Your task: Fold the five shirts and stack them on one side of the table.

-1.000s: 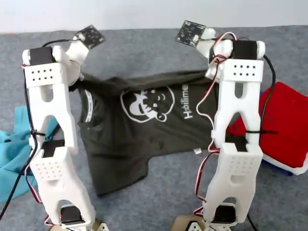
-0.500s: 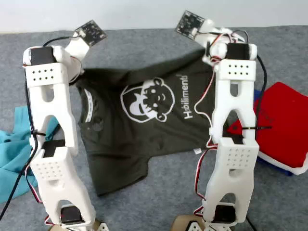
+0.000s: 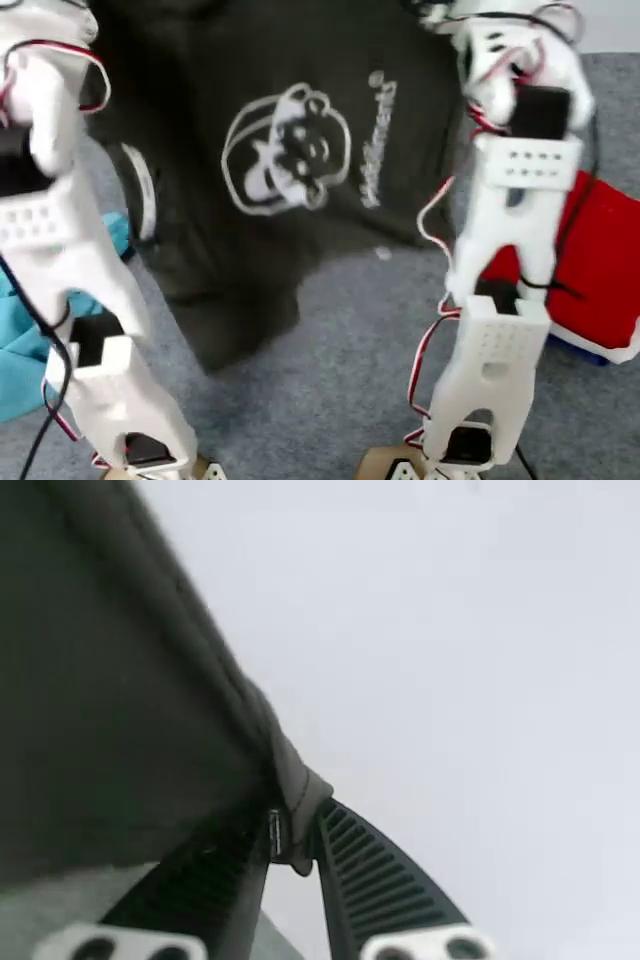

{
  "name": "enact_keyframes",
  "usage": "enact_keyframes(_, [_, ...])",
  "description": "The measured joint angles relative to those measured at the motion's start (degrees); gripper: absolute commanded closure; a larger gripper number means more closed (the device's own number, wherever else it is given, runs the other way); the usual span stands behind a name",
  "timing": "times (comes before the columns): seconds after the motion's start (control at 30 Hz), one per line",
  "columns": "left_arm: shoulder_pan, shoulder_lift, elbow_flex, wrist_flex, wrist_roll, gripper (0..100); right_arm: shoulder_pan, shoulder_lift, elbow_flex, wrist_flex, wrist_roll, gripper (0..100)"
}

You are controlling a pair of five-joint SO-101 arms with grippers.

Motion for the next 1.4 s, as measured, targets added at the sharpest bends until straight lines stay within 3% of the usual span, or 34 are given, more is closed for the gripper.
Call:
enact_keyframes(0.43, [1.85, -13.80, -5.10, 0.53, -0.79, 99, 5.36, -10.73, -10.46, 15.91, 0.35, 98.7])
enact_keyframes(0.7, [-0.35, -24.26, -5.27, 10.81, -3.08, 99, 9.05, -23.74, -10.90, 32.53, 2.20, 98.7])
enact_keyframes(0.83, [-4.04, -27.87, -6.07, 16.44, -4.84, 99, 9.05, -30.15, -9.05, 33.85, 3.69, 98.7])
enact_keyframes(1.07, [-5.71, -28.40, -1.41, 21.89, -10.02, 99, 7.12, -40.35, 16.70, 33.93, 6.68, 98.7])
enact_keyframes(1.27, [-5.10, -27.52, 21.80, 21.89, -15.12, 99, -0.62, -41.76, 46.51, 33.49, 7.03, 98.7])
enact_keyframes(1.4, [-1.93, -27.52, 42.11, 17.49, -18.99, 99, -3.08, -36.40, 60.75, 25.49, 7.12, 98.7])
